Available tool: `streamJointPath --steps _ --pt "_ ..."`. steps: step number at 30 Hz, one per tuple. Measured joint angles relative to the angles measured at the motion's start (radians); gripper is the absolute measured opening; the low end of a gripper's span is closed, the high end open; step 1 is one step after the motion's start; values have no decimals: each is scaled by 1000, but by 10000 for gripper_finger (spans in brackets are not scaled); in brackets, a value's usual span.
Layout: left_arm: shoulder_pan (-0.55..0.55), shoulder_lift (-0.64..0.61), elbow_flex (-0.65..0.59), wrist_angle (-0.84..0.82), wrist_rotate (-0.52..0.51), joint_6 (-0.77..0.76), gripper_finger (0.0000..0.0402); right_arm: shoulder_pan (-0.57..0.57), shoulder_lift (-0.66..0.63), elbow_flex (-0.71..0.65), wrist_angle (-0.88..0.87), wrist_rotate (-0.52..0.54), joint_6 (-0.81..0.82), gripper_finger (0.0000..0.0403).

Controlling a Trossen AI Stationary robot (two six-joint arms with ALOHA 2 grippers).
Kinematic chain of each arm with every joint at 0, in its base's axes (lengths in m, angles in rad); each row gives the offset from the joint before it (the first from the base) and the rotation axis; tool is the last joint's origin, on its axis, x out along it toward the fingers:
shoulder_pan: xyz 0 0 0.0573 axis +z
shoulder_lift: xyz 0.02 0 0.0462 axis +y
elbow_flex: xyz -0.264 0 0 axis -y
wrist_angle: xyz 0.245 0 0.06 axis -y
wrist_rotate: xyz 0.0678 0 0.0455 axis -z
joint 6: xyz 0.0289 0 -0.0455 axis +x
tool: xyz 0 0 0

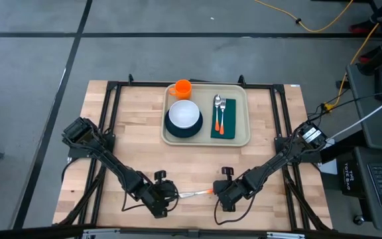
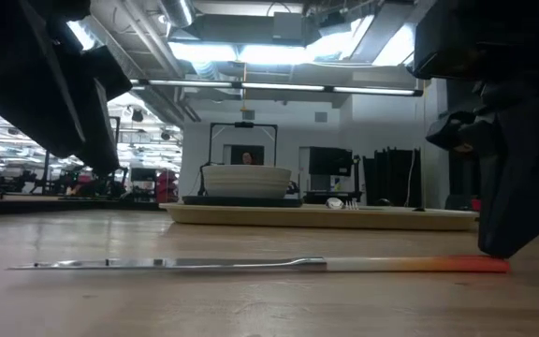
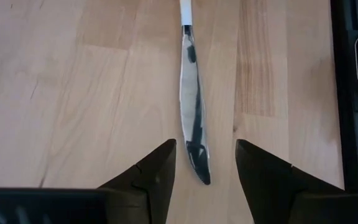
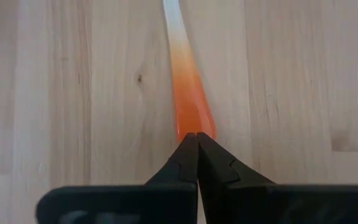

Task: Set up tray
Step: Put the orange knife on top of the green napkin to the right of the orange fork on the gray serving tray

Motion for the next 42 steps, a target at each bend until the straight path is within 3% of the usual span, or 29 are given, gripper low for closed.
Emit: streamJointPath --steps 15,33,42 --pt "0 0 -1 -61 0 -71 162 0 2 0 -1 6 70 0" --pt "-1 0 -1 -60 74 -78 162 7 3 0 16 5 176 0" --pt "-1 0 -1 -126 41 -75 162 7 3 -2 27 4 173 0"
